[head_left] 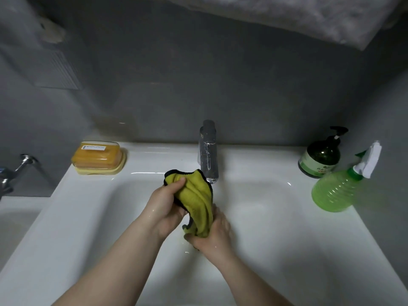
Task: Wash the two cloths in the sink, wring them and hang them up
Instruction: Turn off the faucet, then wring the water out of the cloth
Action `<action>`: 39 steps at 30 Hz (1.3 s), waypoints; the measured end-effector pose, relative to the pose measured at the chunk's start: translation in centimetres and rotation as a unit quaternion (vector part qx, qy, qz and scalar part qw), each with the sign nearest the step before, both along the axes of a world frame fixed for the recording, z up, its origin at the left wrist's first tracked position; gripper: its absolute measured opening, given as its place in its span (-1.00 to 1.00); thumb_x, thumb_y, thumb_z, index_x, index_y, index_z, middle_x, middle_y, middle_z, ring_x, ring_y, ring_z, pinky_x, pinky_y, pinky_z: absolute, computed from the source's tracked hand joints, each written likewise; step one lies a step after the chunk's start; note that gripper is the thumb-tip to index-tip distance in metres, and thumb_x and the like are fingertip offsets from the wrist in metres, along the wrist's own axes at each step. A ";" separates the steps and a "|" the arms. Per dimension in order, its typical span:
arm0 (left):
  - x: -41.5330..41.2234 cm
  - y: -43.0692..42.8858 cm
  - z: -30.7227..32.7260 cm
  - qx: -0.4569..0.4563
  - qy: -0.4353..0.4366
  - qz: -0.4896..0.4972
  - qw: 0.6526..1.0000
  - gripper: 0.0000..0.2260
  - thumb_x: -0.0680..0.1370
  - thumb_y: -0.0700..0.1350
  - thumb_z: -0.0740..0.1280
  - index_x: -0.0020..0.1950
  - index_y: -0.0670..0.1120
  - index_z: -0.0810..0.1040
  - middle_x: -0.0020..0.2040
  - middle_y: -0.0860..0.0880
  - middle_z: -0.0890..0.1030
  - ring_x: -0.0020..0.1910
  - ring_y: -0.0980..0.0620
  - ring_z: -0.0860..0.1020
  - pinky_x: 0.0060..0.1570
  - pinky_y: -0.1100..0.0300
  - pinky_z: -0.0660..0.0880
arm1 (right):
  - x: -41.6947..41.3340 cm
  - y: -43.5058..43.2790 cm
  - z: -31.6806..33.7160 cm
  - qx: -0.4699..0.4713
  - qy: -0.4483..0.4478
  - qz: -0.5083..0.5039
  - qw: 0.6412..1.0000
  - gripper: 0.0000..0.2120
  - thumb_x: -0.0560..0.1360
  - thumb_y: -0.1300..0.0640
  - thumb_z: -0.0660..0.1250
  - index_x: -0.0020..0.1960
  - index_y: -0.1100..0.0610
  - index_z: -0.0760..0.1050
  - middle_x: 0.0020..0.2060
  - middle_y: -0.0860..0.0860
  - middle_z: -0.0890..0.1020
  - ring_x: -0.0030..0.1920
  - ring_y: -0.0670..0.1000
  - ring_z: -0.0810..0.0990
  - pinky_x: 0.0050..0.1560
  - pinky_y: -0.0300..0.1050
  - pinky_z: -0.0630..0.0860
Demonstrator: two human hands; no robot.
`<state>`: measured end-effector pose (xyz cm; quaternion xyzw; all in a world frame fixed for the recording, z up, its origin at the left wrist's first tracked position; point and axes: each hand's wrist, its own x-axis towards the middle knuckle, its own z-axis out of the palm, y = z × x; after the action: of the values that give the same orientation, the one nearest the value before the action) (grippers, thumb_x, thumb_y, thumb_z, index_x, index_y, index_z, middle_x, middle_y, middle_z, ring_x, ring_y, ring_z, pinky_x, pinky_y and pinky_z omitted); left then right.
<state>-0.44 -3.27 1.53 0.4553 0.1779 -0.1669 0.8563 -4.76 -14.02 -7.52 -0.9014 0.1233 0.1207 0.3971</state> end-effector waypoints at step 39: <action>-1.1 2.5 -2.6 0.056 -0.139 -0.152 0.977 -0.64 0.25 -0.43 0.26 -0.04 -0.13 0.57 -0.19 -0.05 0.72 -0.17 0.05 0.67 -0.22 0.25 0.60 | 0.6 -2.6 2.1 0.245 0.036 0.120 0.961 0.03 0.21 0.23 0.53 0.46 -0.09 -0.04 0.33 -0.17 0.35 0.30 -0.14 0.39 0.27 -0.09 0.44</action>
<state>-1.53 -0.81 -1.04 0.5433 -0.0047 -0.2201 0.8101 -4.21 -16.64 -5.37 -0.7799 -0.0053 0.2264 0.5835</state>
